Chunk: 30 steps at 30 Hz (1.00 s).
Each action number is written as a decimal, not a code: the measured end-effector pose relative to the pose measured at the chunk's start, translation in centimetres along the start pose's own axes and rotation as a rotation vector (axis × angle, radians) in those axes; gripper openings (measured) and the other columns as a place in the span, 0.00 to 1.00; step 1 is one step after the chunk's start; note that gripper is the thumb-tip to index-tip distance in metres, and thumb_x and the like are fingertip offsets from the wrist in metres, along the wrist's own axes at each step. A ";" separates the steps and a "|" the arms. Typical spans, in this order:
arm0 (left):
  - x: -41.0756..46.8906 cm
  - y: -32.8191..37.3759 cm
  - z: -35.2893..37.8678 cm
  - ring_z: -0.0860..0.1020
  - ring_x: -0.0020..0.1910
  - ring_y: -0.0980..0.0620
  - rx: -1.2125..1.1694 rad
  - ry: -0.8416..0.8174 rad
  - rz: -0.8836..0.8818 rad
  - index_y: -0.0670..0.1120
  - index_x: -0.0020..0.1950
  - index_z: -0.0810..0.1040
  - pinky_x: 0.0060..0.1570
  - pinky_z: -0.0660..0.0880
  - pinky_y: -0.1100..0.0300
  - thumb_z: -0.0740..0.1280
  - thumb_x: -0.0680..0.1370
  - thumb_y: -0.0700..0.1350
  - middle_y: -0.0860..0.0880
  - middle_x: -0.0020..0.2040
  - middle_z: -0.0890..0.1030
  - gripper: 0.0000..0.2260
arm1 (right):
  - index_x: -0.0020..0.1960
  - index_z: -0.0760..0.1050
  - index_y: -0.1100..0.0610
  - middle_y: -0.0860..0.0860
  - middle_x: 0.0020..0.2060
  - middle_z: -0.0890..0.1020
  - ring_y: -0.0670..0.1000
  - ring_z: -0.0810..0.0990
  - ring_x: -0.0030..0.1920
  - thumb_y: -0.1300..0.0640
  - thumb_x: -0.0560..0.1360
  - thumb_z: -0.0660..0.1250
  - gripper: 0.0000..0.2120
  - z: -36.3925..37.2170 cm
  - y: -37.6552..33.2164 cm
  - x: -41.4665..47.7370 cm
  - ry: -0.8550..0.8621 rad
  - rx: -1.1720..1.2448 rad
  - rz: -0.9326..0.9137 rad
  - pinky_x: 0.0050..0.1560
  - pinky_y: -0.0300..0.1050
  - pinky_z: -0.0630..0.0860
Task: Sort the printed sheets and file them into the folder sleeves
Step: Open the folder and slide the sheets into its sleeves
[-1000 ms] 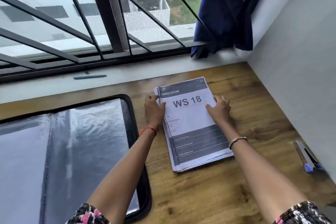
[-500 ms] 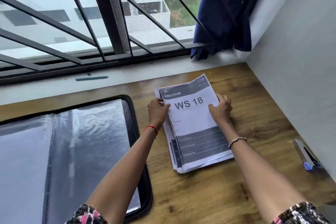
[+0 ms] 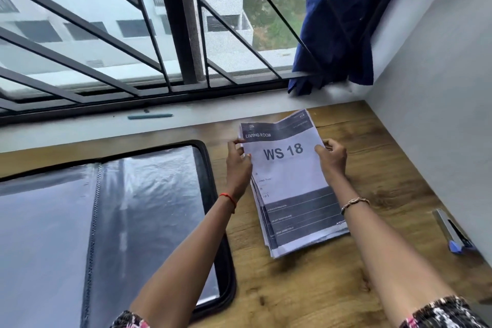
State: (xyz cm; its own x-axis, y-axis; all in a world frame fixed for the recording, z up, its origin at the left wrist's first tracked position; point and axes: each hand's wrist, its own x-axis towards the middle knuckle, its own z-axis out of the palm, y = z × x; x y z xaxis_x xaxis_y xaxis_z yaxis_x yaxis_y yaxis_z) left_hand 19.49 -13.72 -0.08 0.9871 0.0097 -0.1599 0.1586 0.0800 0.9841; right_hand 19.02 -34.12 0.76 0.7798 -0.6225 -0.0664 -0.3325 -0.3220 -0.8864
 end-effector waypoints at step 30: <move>-0.5 3.7 -24.8 0.78 0.50 0.52 -0.087 0.077 -0.065 0.42 0.66 0.67 0.45 0.79 0.64 0.64 0.77 0.33 0.45 0.56 0.77 0.19 | 0.56 0.77 0.58 0.52 0.49 0.84 0.50 0.83 0.48 0.60 0.60 0.76 0.24 16.5 -12.1 -10.0 -0.974 0.339 0.154 0.52 0.44 0.80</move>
State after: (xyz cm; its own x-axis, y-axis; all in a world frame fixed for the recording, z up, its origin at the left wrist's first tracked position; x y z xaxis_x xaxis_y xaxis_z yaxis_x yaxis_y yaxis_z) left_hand 19.03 11.29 1.75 0.9697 0.0783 -0.2316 0.2160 0.1688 0.9617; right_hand 23.98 -12.23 4.56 0.8821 0.2534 -0.3970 -0.4158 0.0229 -0.9092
